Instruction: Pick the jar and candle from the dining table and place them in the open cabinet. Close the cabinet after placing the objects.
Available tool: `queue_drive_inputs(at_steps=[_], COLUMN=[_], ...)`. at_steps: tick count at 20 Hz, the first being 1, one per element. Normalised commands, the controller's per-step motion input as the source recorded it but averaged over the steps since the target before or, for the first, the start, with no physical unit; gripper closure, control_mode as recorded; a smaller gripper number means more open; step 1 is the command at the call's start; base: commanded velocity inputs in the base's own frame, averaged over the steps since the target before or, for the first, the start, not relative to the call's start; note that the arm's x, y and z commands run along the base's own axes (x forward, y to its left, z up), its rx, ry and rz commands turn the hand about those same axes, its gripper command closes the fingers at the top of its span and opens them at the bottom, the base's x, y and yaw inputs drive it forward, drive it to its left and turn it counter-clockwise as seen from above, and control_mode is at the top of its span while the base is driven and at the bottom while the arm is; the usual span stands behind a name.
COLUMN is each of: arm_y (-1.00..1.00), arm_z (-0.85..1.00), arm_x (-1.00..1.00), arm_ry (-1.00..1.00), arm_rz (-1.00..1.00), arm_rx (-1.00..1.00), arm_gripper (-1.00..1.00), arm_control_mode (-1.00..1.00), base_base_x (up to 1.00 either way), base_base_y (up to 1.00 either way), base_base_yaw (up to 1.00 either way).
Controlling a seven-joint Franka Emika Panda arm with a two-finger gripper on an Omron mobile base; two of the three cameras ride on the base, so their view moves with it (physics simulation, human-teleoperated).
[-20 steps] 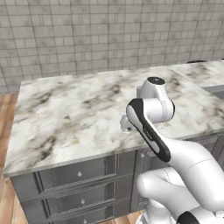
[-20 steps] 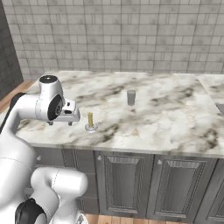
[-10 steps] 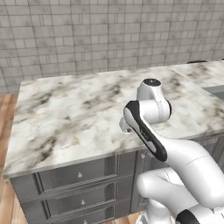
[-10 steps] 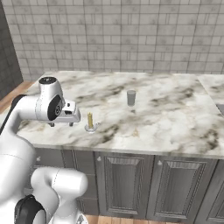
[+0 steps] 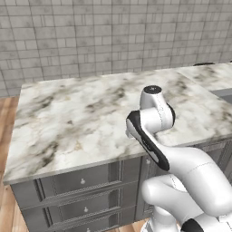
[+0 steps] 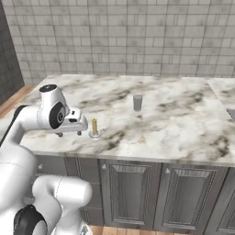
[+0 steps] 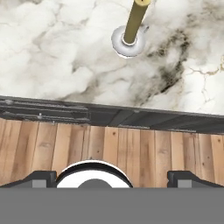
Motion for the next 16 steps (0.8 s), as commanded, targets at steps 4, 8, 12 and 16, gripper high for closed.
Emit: queue_drive_inputs(at_steps=[4, 8, 12, 16], arm_y=[-0.23, -0.12, -0.01, 0.00], arm_z=[-0.16, -0.23, -0.19, -0.13], arm_x=[0.15, 0.24, 0.26, 0.22], arm_ry=[0.00, 0.00, 0.00, 0.00], arm_rz=[-0.05, -0.05, -0.02, 0.00], arm_rx=[0.00, 0.00, 0.00, 0.00], arm_gripper=[-1.00, -1.00, -1.00, -1.00], arm_control_mode=[-1.00, -1.00, -1.00, -1.00], base_base_x=[0.00, 0.00, 0.00, 0.00], base_base_y=[0.00, 0.00, 0.00, 0.00], base_base_yaw=[0.00, 0.00, 0.00, 0.00])
